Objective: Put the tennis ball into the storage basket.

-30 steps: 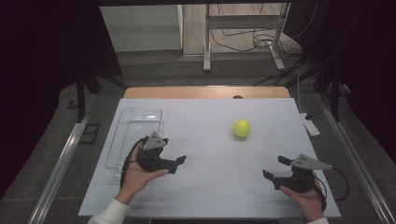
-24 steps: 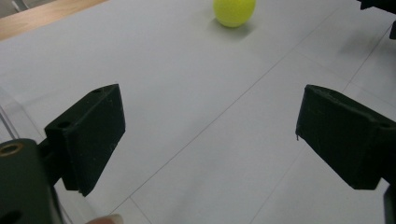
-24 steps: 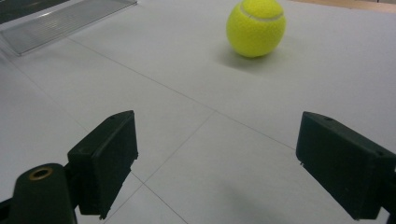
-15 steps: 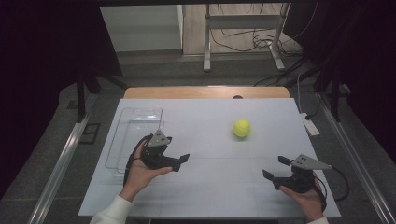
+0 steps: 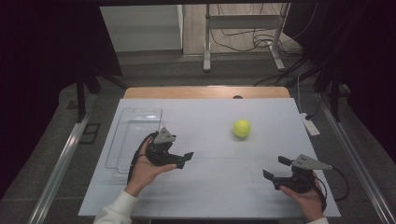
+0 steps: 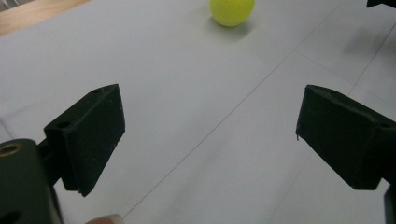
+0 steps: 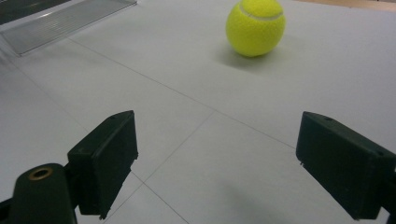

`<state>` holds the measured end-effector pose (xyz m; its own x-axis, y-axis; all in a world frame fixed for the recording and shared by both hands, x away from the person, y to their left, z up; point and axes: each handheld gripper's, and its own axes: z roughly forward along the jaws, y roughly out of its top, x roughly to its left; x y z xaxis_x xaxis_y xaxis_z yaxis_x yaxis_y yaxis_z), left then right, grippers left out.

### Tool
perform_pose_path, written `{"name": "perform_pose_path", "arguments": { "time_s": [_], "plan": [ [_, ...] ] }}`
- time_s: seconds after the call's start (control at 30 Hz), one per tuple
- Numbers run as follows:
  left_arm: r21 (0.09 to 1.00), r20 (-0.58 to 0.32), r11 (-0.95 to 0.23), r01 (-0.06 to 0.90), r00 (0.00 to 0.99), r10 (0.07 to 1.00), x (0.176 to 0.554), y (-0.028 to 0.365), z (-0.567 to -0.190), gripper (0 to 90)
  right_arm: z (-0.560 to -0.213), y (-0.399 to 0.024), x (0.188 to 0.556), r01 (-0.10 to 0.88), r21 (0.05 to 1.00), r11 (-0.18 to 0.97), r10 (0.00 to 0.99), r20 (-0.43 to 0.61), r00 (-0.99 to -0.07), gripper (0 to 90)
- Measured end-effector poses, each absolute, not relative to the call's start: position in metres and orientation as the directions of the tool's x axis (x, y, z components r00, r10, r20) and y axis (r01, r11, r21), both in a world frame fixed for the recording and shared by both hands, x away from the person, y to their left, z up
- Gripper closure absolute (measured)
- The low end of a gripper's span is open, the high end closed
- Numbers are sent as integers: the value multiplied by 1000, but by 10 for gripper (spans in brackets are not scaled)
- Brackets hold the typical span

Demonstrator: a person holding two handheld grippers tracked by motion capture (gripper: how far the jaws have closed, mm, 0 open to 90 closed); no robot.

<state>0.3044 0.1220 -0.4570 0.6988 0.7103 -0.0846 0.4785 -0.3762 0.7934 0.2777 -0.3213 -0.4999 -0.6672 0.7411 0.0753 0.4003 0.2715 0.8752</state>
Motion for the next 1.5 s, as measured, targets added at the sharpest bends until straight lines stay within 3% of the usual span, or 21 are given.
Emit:
{"name": "perform_pose_path", "arguments": {
  "time_s": [1.5],
  "plan": [
    [754, -107, -397, 524, 693, 713, 346, 90, -460, 81, -502, -320, 281, 400, 879, 259, 729, 94, -678, 131]
  ]
}}
